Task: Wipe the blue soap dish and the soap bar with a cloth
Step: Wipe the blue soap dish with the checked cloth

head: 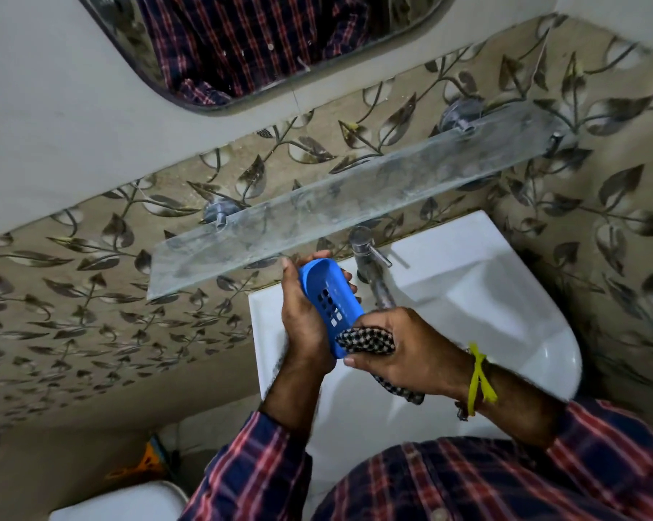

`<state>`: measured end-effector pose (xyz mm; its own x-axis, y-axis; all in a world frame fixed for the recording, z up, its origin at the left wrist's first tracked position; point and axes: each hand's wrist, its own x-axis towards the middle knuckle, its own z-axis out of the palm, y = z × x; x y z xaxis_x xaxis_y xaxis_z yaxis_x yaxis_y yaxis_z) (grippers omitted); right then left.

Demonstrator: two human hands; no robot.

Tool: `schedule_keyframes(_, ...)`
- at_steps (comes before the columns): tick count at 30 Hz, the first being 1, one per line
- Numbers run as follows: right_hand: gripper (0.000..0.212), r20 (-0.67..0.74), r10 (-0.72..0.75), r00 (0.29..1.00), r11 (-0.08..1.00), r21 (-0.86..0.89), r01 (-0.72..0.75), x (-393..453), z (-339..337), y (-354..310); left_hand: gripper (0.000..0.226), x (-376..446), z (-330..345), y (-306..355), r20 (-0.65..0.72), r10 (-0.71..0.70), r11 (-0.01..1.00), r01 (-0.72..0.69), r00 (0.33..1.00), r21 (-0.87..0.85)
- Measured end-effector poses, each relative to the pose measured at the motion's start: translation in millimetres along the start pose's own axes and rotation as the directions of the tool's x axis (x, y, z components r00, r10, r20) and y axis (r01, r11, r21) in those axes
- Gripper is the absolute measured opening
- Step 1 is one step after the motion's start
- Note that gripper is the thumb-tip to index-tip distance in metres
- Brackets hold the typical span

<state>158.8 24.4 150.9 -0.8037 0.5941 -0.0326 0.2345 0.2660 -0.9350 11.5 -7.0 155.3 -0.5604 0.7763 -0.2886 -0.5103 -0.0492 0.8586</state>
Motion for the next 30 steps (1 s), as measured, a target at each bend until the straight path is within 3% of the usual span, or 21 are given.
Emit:
schedule_keyframes(3,0.019,-0.107,-0.206,0.973,0.932,-0.324,0.162,-3,4,0,0.064,0,1,4,-0.074,-0.089,0.996,0.087,0.993,-0.027)
schedule_keyframes(6,0.016,-0.138,-0.302,0.943,0.909,-0.340,0.241,-2,5,-1,0.073,0,0,11,-0.073,-0.117,0.993,0.118,0.990,0.000)
schedule_keyframes(9,0.012,-0.161,-0.211,0.964,0.967,-0.177,0.182,0,4,-1,0.091,-5,-1,7,-0.036,-0.068,0.983,0.074,0.997,0.167)
schedule_keyframes(11,0.010,-0.146,-0.053,0.988,0.991,0.111,0.070,3,-2,-2,0.089,-15,-13,-7,-0.005,0.141,0.924,-0.130,0.990,0.359)
schedule_keyframes(12,0.011,-0.122,0.020,0.992,0.967,0.256,0.012,4,-6,-3,0.085,-19,-24,-18,0.101,0.297,0.829,-0.309,0.950,0.467)
schedule_keyframes(13,0.011,-0.096,0.077,0.992,0.928,0.371,-0.036,5,-10,-4,0.084,-22,-35,-30,0.265,0.411,0.661,-0.485,0.872,0.573)
schedule_keyframes(15,0.012,-0.021,0.137,0.990,0.845,0.524,-0.105,7,-18,-9,0.084,-24,-55,-51,0.562,0.511,0.286,-0.745,0.650,0.602)
schedule_keyframes(16,0.011,0.029,0.144,0.989,0.800,0.585,-0.134,9,-19,-13,0.083,-22,-58,-55,0.618,0.536,0.194,-0.796,0.575,0.573)
schedule_keyframes(18,0.010,0.124,0.132,0.983,0.703,0.688,-0.181,12,-18,-22,0.076,-13,-49,-52,0.607,0.617,0.117,-0.821,0.501,0.559)
schedule_keyframes(21,0.010,0.147,0.129,0.981,0.632,0.750,-0.196,17,-13,-32,0.069,-7,-37,-43,0.557,0.701,0.093,-0.830,0.446,0.549)
schedule_keyframes(23,0.010,0.120,0.147,0.982,0.616,0.766,-0.186,16,-10,-31,0.072,-9,-38,-42,0.543,0.704,0.098,-0.819,0.459,0.566)
schedule_keyframes(25,0.014,0.082,0.158,0.984,0.654,0.738,-0.167,12,-7,-28,0.076,-15,-38,-42,0.508,0.689,0.136,-0.781,0.517,0.610)
schedule_keyframes(27,0.018,0.056,0.163,0.985,0.707,0.689,-0.156,10,-4,-22,0.080,-20,-34,-40,0.445,0.645,0.243,-0.719,0.621,0.651)
schedule_keyframes(30,0.021,0.055,0.161,0.985,0.723,0.673,-0.156,7,-3,-17,0.083,-26,-24,-31,0.341,0.539,0.484,-0.614,0.770,0.623)
